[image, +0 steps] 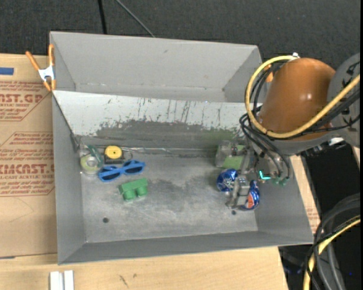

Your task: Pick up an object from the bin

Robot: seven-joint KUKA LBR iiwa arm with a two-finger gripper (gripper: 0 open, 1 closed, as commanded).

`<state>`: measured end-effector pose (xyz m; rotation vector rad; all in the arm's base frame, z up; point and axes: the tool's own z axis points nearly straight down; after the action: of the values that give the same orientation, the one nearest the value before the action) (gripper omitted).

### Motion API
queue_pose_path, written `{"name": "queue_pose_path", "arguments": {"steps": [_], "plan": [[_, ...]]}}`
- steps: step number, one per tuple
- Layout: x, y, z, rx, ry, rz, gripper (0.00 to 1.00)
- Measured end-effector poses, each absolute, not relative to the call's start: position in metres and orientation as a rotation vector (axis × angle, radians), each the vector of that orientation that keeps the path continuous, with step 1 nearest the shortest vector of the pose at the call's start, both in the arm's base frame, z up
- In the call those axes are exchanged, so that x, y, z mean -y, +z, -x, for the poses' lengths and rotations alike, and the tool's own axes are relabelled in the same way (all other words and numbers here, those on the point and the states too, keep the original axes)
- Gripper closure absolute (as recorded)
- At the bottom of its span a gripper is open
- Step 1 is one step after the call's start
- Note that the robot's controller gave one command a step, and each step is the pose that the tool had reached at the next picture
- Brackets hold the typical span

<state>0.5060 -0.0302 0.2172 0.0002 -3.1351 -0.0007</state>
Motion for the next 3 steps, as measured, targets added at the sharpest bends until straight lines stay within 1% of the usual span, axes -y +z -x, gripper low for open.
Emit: {"name": "queue_pose_path", "arguments": {"steps": [1,3], "plan": [[0.1208,0.0655,-0.5324,3.110,-0.007,0.258,0.00],[0.1188,0.0659,-0.5325,3.108,-0.009,0.256,0.00]]}}
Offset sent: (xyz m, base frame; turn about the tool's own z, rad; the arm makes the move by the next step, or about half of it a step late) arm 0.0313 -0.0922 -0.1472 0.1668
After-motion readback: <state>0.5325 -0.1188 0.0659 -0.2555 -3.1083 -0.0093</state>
